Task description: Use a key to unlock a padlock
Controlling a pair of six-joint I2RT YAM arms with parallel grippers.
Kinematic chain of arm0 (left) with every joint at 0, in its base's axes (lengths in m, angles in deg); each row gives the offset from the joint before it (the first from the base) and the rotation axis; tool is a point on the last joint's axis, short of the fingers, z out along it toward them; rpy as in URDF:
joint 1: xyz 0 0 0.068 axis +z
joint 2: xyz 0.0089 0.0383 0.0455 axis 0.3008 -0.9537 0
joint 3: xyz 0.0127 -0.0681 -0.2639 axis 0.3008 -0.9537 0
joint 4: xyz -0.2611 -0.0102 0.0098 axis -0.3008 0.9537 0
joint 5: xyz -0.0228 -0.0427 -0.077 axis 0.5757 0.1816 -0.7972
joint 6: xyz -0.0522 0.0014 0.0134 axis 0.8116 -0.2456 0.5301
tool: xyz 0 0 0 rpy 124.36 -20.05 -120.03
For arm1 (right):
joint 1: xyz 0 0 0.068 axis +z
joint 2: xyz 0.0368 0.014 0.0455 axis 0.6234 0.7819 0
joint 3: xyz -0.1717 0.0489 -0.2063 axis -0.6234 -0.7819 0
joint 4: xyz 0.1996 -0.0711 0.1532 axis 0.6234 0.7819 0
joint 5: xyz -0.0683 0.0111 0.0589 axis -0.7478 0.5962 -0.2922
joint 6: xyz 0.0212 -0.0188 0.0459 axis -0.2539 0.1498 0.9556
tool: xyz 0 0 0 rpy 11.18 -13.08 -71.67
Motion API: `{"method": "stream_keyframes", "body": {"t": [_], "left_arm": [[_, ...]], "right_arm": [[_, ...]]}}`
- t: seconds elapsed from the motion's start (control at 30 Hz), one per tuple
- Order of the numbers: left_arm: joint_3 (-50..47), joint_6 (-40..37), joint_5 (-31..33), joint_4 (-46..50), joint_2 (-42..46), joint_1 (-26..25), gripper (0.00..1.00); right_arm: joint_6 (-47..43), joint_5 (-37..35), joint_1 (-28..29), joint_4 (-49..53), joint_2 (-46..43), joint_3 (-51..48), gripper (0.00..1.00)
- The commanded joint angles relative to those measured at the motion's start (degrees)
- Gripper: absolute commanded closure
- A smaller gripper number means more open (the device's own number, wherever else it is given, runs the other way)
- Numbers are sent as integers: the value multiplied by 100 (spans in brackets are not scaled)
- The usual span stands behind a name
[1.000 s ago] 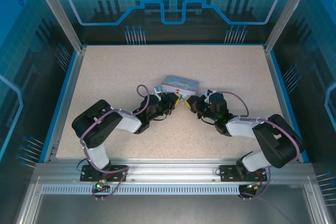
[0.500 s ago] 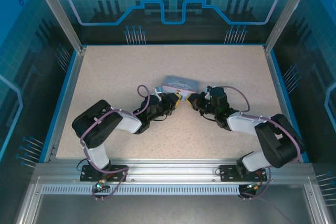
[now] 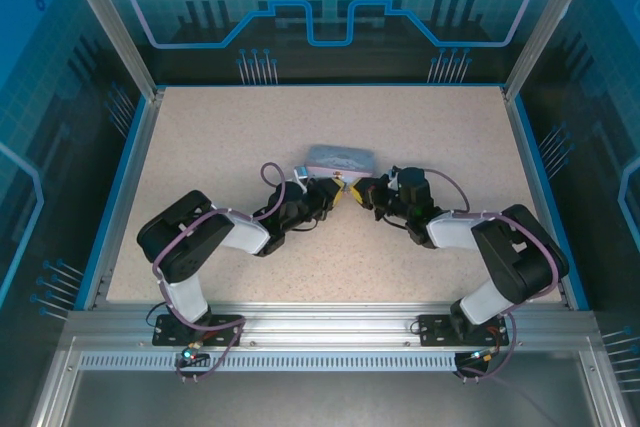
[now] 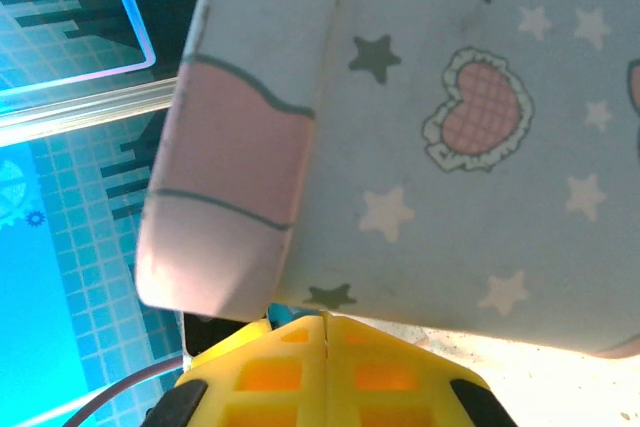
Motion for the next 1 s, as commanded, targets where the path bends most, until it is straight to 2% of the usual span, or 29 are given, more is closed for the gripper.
{"method": "stream_keyframes", "body": {"t": [0.0,0.23,0.43,0.67,0.73,0.87,0.97], "left_arm": [[26,-108,-645,-367,-9,-234,100],[68,-104,-669,-370,-66,-252,100],[185,-69,-681,-366,-205,-360,100],[41,-224,-546,-160,-14,-395,100],[140,-256,-542,-142,-74,-439,100],[213,-209,-523,-226,-153,-457,100],[204,-288,-481,-99,-82,-477,100]], "right_arm": [[130,192,225,-282,-191,96,100],[-24,90,304,-61,-288,213,100],[-405,-194,764,221,101,707,100],[-812,-396,730,598,191,696,100],[-730,-263,858,280,453,858,100],[-199,-29,903,-1018,1042,852,100],[-6,-190,917,-1102,1145,724,100]]}}
